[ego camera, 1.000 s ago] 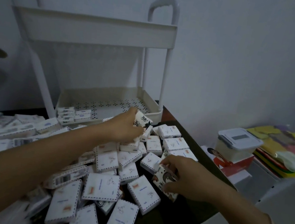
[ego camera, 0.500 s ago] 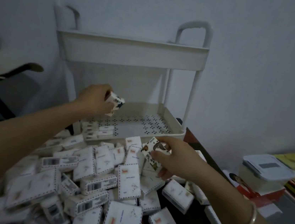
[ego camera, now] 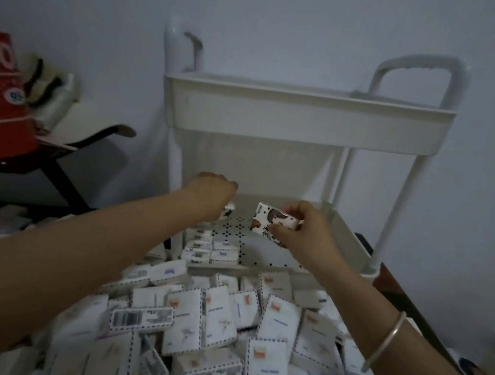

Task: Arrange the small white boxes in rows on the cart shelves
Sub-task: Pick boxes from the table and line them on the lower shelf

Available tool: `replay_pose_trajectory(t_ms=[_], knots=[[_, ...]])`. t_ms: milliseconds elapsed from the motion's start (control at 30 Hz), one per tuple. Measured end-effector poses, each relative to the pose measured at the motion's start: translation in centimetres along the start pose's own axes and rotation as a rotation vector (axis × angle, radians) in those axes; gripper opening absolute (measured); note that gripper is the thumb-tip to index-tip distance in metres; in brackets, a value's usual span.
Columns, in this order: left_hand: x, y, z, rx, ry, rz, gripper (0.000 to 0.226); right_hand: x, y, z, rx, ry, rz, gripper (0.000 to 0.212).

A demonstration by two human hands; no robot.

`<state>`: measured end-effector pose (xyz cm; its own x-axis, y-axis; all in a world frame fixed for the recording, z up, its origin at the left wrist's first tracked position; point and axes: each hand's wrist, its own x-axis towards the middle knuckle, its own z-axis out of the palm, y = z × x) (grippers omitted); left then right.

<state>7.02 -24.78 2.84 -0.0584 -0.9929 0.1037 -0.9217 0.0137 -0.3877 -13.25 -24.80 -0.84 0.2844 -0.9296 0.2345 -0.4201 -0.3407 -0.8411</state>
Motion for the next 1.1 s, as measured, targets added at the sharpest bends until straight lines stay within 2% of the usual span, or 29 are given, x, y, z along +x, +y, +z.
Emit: replay_pose_trajectory(t_ms=[100, 200, 267, 400, 500, 633, 733, 800, 867, 900, 967, 1033, 1100], knots=[[0.6, -0.4, 0.6, 0.011, -0.157, 0.054, 0.031, 1.8, 0.3, 0.5, 0.026, -0.019, -0.012, 0.025], [1.2, -0.5, 0.6, 0.037, -0.351, 0.063, 0.026, 3.9, 0.5, 1.4, -0.064, 0.003, -0.069, 0.045], [1.7, -0.5, 0.8, 0.064, -0.455, 0.065, 0.026, 5.3, 0.4, 2.2, -0.124, 0.004, -0.104, 0.050], [2.0, -0.4, 1.7, 0.124, -0.569, 0.088, 0.028, 7.9, 0.4, 4.9, -0.210, -0.048, -0.126, 0.035], [2.3, -0.3, 2.2, 0.144, -0.611, 0.095, 0.012, 9.3, 0.1, 7.0, -0.237, -0.124, -0.166, 0.028], [2.1, -0.8, 2.1, 0.091, -0.589, 0.101, 0.030, 10.8, -0.3, 9.6, -0.255, -0.241, -0.206, 0.024], [1.7, -0.6, 1.3, 0.035, -0.574, 0.076, 0.015, 11.4, -0.5, 11.2, -0.297, -0.338, -0.167, 0.026], [1.3, -0.5, 0.5, 0.021, -0.539, 0.062, 0.021, 11.5, -0.7, 11.7, -0.443, -0.434, -0.163, 0.025], [0.8, -0.4, -0.6, 0.010, -0.434, 0.059, 0.016, 11.3, -0.9, 11.9, -0.495, -0.525, -0.150, 0.025], [0.6, -0.6, -1.2, 0.018, -0.367, 0.064, 0.010, 11.2, -0.8, 12.0, -0.458, -0.555, -0.140, 0.025], [-0.4, -1.1, -2.6, 0.040, -0.261, 0.066, 0.018, 10.8, -0.6, 12.1, -0.361, -0.595, -0.098, 0.023], [-1.0, -1.8, -3.5, 0.050, -0.194, 0.083, 0.008, 10.4, -0.6, 11.9, -0.267, -0.645, -0.030, 0.023], [-1.6, -2.5, -4.2, -0.018, -0.121, 0.158, 0.027, 10.1, -0.6, 11.5, -0.147, -0.694, 0.058, 0.020]])
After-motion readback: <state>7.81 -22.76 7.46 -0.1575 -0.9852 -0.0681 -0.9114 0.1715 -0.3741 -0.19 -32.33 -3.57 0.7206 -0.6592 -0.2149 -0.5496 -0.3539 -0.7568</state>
